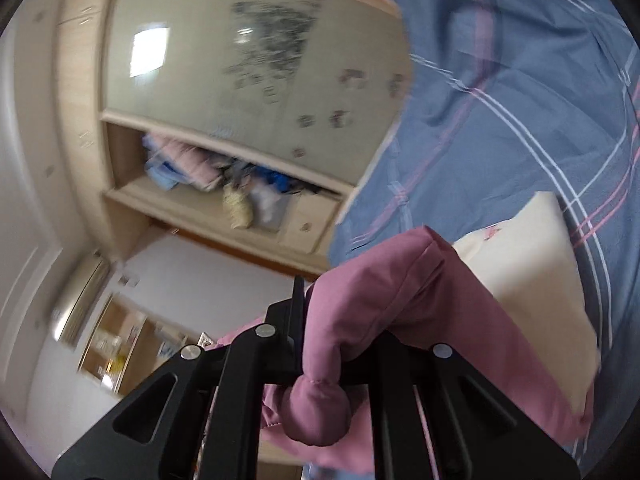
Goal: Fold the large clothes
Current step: 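Grasp the pink hem with both grippers and lift it, then fold the pink hem over the hood toward the collar with both grippers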
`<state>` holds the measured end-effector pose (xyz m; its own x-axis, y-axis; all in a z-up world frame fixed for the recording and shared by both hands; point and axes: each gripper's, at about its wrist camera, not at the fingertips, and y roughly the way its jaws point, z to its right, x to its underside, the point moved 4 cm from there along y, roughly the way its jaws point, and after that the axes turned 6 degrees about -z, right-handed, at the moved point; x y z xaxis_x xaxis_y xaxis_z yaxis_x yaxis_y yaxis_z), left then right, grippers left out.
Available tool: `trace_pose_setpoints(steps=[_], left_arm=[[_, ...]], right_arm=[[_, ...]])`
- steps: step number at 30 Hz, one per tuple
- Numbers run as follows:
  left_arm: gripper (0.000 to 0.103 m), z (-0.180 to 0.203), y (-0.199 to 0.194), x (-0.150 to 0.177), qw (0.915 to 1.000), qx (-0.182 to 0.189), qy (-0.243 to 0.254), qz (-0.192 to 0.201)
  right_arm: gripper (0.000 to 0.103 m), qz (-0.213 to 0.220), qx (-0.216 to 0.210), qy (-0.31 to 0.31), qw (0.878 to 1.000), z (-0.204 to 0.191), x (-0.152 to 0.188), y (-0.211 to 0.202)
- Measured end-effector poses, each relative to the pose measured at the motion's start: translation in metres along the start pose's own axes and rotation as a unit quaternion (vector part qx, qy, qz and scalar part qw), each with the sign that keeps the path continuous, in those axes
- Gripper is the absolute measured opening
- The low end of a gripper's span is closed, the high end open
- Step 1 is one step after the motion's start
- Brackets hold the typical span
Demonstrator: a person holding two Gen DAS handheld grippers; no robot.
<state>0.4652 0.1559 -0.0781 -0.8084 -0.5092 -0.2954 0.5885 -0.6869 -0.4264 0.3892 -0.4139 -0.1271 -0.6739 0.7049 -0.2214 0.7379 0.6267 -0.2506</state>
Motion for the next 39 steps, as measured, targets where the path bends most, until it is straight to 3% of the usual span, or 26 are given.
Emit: trace_pose_setpoints(steps=[3,5,9,11,14,16,18,19,21,22,23,27,28,30,32,33,35,37,39], left_arm=[[0.019,-0.025,0.060,-0.025,0.9983,-0.054,-0.010,-0.021],[0.019,-0.057,0.095,-0.025,0.9964,-0.066,-0.038,-0.038],[0.020,-0.118,0.134,-0.011,0.9920,-0.055,-0.093,-0.065],[0.020,-0.122,0.132,-0.010,0.9925,-0.048,-0.092,-0.064],[0.026,-0.109,0.109,-0.021,0.9953,-0.033,-0.084,-0.035],[0.035,-0.092,0.083,-0.028,0.9979,-0.028,-0.058,0.006],[0.041,-0.062,0.055,-0.025,0.9981,-0.047,-0.003,0.041],[0.045,-0.046,0.044,-0.021,0.9966,-0.058,0.025,0.052],[0.058,-0.011,0.028,-0.002,0.9882,-0.093,0.093,0.080],[0.069,0.005,0.022,0.008,0.9816,-0.107,0.125,0.096],[0.074,0.024,0.013,0.021,0.9725,-0.116,0.162,0.121],[0.081,0.075,-0.014,0.065,0.9310,-0.154,0.252,0.215],[0.081,0.087,-0.008,0.078,0.9274,-0.149,0.275,0.205],[0.081,0.105,0.029,0.105,0.9240,-0.162,0.320,0.133],[0.072,0.110,0.068,0.128,0.9096,-0.193,0.359,0.081],[0.069,0.108,0.094,0.140,0.8986,-0.213,0.380,0.054],[0.054,0.094,0.129,0.150,0.8861,-0.246,0.392,0.022],[0.047,0.076,0.164,0.146,0.8794,-0.282,0.383,0.000],[0.046,0.058,0.195,0.131,0.8770,-0.312,0.365,-0.015]], right_arm=[[0.010,-0.005,0.057,0.039,0.998,0.052,-0.013,0.036],[0.010,-0.021,0.071,0.059,0.995,0.084,-0.012,0.055],[0.019,-0.054,0.023,0.098,0.993,0.120,-0.009,0.070],[0.026,-0.071,0.003,0.101,0.992,0.118,-0.014,0.070],[0.048,-0.061,-0.026,0.092,0.994,0.099,-0.028,0.050],[0.078,0.003,-0.008,0.047,0.999,0.078,-0.039,0.018],[0.093,0.092,0.045,-0.005,0.995,0.061,-0.039,-0.019],[0.093,0.106,0.052,-0.044,0.992,0.047,-0.034,-0.030],[0.093,0.081,0.072,-0.105,0.989,0.021,-0.017,-0.031],[0.093,0.065,0.092,-0.156,0.981,0.002,0.001,-0.027],[0.093,0.054,0.105,-0.192,0.974,-0.011,0.015,-0.022],[0.093,0.014,0.132,-0.308,0.942,-0.055,0.074,0.003],[0.093,-0.006,0.143,-0.344,0.928,-0.069,0.093,0.017],[0.087,-0.028,0.178,-0.400,0.899,-0.084,0.122,0.045],[0.078,-0.042,0.215,-0.435,0.873,-0.088,0.140,0.073],[0.072,-0.059,0.226,-0.443,0.866,-0.089,0.147,0.094],[0.063,-0.093,0.241,-0.433,0.864,-0.081,0.149,0.127],[0.053,-0.110,0.269,-0.436,0.852,-0.072,0.145,0.156],[0.048,-0.116,0.318,-0.451,0.826,-0.059,0.135,0.185]])
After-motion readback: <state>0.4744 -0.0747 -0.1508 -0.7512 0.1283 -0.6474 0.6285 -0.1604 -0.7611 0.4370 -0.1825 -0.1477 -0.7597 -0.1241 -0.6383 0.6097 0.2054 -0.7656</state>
